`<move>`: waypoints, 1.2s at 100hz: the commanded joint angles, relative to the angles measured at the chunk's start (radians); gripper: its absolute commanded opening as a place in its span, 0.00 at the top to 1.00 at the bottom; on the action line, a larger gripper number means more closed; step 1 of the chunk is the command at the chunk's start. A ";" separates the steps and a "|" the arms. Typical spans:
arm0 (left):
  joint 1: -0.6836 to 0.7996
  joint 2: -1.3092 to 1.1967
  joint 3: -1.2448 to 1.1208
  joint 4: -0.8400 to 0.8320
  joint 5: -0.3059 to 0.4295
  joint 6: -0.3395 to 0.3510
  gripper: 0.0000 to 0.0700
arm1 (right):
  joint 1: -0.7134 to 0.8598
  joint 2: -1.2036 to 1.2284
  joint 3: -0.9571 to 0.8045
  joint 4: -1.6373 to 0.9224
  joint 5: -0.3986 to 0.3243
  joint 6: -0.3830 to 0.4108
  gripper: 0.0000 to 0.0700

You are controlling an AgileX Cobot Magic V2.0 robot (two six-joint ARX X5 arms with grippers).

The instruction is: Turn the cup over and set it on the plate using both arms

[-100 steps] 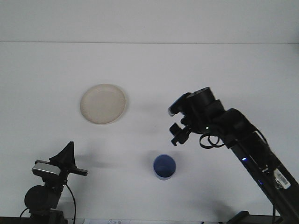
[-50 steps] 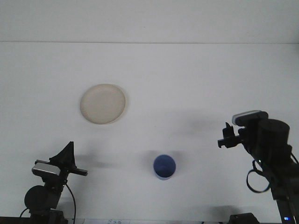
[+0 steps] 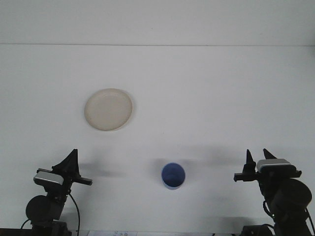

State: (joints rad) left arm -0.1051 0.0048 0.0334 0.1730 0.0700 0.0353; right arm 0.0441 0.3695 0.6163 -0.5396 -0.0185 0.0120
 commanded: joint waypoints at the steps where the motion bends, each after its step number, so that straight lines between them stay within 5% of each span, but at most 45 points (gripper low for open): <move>1: -0.001 -0.002 -0.018 0.015 0.000 -0.002 0.98 | 0.000 -0.031 -0.008 0.047 0.001 0.018 0.82; 7: -0.001 -0.002 -0.018 0.015 0.000 -0.002 0.98 | 0.000 -0.055 -0.018 0.072 0.002 0.017 1.00; 30: -0.001 -0.002 0.016 0.011 0.000 0.001 0.98 | 0.000 -0.067 -0.020 0.080 0.012 0.014 1.00; 42: -0.001 0.014 0.107 -0.013 -0.018 -0.076 0.98 | 0.000 -0.067 -0.020 0.080 0.012 0.014 1.00; 53: -0.001 0.083 0.258 -0.147 -0.064 -0.108 0.98 | 0.000 -0.067 -0.020 0.080 0.012 0.014 1.00; 84: -0.002 0.545 0.821 -0.646 -0.045 -0.110 0.98 | 0.000 -0.067 -0.020 0.080 0.012 0.014 1.00; 103: -0.032 0.825 1.083 -0.881 -0.019 -0.072 0.98 | 0.000 -0.067 -0.020 0.079 0.012 0.014 1.00; 120: -0.076 0.998 1.174 -0.931 0.032 0.004 0.98 | 0.000 -0.067 -0.020 0.071 0.012 0.014 1.00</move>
State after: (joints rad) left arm -0.1703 0.9630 1.1812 -0.7597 0.0879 0.0002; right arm 0.0441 0.2989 0.5945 -0.4717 -0.0071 0.0158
